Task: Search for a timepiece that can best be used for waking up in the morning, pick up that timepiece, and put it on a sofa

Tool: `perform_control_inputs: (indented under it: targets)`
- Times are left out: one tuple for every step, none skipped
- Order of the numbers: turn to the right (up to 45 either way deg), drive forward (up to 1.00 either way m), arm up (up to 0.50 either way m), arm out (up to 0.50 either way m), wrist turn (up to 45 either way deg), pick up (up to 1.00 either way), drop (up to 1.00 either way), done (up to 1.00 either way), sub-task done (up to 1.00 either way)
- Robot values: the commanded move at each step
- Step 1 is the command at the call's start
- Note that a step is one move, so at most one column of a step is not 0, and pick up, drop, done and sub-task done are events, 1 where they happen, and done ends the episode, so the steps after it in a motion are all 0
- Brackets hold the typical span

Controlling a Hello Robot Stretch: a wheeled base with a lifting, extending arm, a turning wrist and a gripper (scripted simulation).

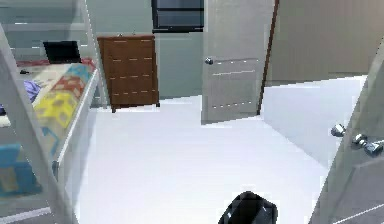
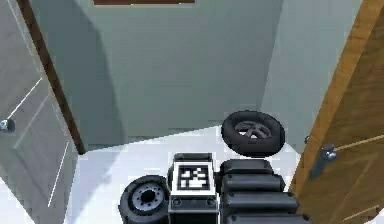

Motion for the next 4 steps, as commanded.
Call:
perform_control_inputs:
  targets:
    - [0.0, 0.85, 0.00, 0.00, 0.0, 0.00, 0.00, 0.00, 0.00]
    - [45.0, 0.00, 0.00, 0.00, 0.0, 0.00, 0.00, 0.00, 0.00]
    - [15.0, 0.00, 0.00, 0.00, 0.0, 0.00, 0.00, 0.00, 0.00]
    - [0.0, 0.05, 0.00, 0.00, 0.0, 0.00, 0.00, 0.00, 0.00]
